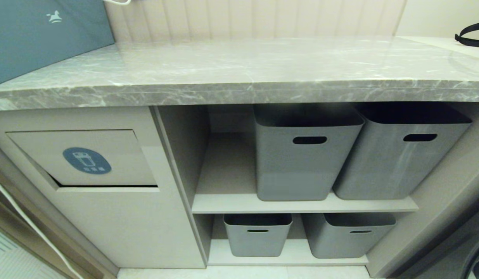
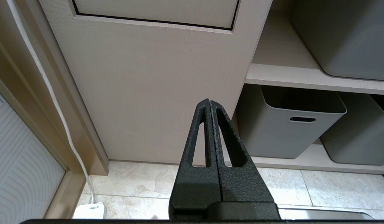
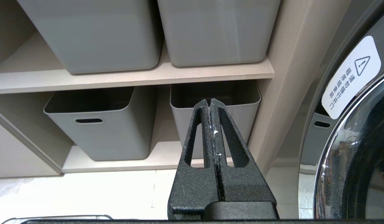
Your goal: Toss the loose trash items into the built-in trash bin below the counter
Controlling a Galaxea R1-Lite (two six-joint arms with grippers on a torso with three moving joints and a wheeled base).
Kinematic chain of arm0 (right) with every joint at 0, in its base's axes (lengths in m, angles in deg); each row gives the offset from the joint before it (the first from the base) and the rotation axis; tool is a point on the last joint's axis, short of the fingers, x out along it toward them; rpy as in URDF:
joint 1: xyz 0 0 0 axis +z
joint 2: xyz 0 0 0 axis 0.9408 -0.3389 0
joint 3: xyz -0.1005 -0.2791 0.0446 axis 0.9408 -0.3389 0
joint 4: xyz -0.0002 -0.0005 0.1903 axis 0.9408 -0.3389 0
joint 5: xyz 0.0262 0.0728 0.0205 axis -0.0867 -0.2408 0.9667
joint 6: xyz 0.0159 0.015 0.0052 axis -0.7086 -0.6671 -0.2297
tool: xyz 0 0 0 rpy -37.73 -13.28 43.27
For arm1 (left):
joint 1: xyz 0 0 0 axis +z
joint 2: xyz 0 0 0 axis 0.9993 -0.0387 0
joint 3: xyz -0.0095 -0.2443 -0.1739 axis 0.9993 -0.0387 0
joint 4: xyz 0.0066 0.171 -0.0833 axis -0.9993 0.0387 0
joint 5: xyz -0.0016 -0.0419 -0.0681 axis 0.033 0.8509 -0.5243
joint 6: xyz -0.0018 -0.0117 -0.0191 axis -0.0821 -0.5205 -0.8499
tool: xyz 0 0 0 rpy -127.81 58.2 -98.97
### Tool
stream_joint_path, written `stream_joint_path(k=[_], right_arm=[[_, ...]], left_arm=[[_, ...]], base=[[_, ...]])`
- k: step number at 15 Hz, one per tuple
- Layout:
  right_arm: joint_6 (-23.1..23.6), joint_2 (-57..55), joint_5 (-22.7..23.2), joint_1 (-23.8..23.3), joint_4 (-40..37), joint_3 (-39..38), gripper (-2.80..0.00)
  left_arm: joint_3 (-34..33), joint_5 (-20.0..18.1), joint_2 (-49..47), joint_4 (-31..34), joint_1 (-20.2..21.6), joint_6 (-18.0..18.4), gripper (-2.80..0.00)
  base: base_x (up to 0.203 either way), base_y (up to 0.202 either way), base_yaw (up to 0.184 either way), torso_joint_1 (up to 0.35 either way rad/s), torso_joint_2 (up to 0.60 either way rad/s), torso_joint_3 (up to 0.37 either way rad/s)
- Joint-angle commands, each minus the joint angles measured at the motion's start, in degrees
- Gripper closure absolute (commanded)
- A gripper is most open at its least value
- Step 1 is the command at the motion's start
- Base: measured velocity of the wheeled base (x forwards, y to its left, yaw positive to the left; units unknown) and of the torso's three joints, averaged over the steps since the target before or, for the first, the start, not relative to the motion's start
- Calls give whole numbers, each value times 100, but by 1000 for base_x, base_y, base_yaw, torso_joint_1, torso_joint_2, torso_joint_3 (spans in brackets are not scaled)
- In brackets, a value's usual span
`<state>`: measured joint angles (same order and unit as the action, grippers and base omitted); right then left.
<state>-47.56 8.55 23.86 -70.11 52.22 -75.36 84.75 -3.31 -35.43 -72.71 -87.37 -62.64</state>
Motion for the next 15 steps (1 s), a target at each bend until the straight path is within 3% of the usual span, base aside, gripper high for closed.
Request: stream_joint_path(k=[1,15], right_arm=[[1,0,-1,1,2,-9,0],[45,0,-9,-6,2,-9,0]], left_arm=[[-9,2,-9,-4,2,-4,0],[-10,2,-9,-4,2,-4,0]], base=[[0,0,0,0,0,0],[0,0,0,0,0,0]])
